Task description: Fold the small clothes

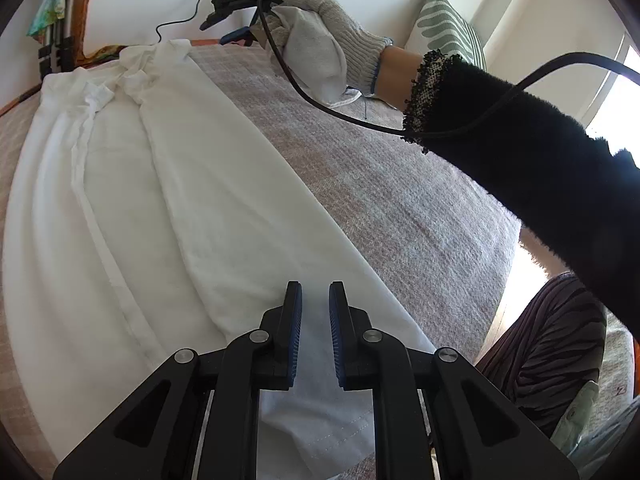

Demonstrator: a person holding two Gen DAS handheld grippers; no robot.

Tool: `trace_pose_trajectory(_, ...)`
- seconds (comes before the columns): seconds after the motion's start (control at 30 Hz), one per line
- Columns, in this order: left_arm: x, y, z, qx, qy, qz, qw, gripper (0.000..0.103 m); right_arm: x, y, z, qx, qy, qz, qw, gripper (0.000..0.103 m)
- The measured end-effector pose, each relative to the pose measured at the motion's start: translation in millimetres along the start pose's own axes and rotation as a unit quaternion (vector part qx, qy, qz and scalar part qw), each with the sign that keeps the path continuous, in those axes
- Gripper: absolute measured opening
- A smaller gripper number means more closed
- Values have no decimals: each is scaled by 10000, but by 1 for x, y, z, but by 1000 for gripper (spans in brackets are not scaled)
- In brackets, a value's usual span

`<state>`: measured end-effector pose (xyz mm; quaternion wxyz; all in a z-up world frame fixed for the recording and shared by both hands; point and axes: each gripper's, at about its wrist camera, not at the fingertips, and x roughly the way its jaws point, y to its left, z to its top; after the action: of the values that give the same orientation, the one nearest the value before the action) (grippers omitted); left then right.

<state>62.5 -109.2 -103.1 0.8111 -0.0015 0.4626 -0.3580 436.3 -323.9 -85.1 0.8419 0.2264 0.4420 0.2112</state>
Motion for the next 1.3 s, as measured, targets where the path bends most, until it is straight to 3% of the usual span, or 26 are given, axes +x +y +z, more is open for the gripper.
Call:
trace_pose_trajectory(0.2,1,3,1,-18,-25,-166,9999,12,41,-6,16,249,113,290,9992,41)
trace_pose_trajectory(0.23,2,4,1,-41,-23,-207,9998,12,45,-4,18,217,144,311,9992,37)
trace_pose_trajectory(0.27,2,6,2,-65,-19,-245,9997,12,49,0,19,146,201,283,9993,18)
trace_pose_trajectory(0.3,2,7,3,-88,-19,-275,9996,12,53,4,20,71,285,251,9993,6)
trace_pose_trajectory(0.47,2,6,3,-79,-36,-280,9996,12,53,41,35,-702,115,-407,9966,4)
trace_pose_trajectory(0.6,1,6,2,-36,-42,-237,9997,12,61,61,35,-1259,283,-993,9867,4)
trace_pose_trajectory(0.73,1,2,-1,6,-51,-187,9998,12,43,67,31,-1378,2,-1364,9810,19)
trace_pose_trajectory(0.83,0,-3,-2,10,-44,-158,9999,12,30,72,18,-1252,284,-529,9903,20)
trace_pose_trajectory(0.87,-1,-2,-2,-19,-33,-171,9998,12,31,77,11,-1267,458,-346,9903,30)
trace_pose_trajectory(0.9,-2,-2,-2,-48,-20,-187,9998,12,32,80,3,-1276,628,-234,9896,50)
trace_pose_trajectory(0.97,-6,-1,-3,-90,-36,-188,9998,12,39,86,-15,-1245,941,-54,9877,62)
trace_pose_trajectory(1.13,-24,1,-5,-108,-259,-115,9995,12,60,100,-37,-1142,1443,22,9829,62)
trace_pose_trajectory(1.3,-40,3,-5,-132,-452,12,9989,12,71,129,-45,-763,1648,1193,9761,62)
